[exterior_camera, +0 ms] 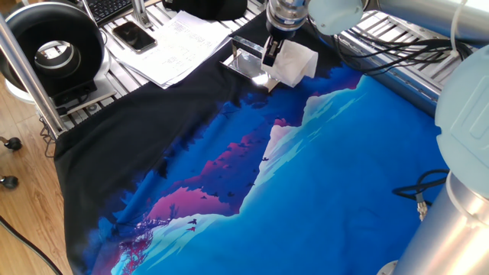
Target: Put the toilet paper on its holder
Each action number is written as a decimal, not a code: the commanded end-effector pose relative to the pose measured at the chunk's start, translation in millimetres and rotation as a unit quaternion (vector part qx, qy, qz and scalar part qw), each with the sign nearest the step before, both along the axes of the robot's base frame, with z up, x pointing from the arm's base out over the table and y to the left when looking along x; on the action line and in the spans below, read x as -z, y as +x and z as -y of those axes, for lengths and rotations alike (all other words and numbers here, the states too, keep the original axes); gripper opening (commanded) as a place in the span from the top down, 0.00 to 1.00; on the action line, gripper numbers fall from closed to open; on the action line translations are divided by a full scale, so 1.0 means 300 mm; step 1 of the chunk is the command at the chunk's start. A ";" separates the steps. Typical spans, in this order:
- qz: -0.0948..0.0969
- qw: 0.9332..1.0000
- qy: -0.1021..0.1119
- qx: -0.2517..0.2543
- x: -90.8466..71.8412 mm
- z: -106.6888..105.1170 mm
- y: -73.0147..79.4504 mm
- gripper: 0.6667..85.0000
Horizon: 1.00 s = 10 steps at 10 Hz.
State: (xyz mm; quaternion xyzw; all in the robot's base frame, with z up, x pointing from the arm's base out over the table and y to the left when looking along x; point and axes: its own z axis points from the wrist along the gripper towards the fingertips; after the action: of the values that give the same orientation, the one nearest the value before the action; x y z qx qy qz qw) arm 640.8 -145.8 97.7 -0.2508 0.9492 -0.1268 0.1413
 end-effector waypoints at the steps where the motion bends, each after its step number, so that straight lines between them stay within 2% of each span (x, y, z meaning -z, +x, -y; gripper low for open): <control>1: 0.009 1.000 0.002 -0.001 -0.011 0.001 0.020 0.60; 3: 0.013 1.000 0.022 0.002 -0.008 -0.032 0.030 0.60; 10: 0.040 0.999 0.031 -0.013 0.001 -0.054 0.089 0.58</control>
State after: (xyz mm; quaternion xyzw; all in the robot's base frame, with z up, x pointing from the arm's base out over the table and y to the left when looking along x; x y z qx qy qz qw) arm 660.8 -131.9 98.1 -0.2567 0.9440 -0.1110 0.1750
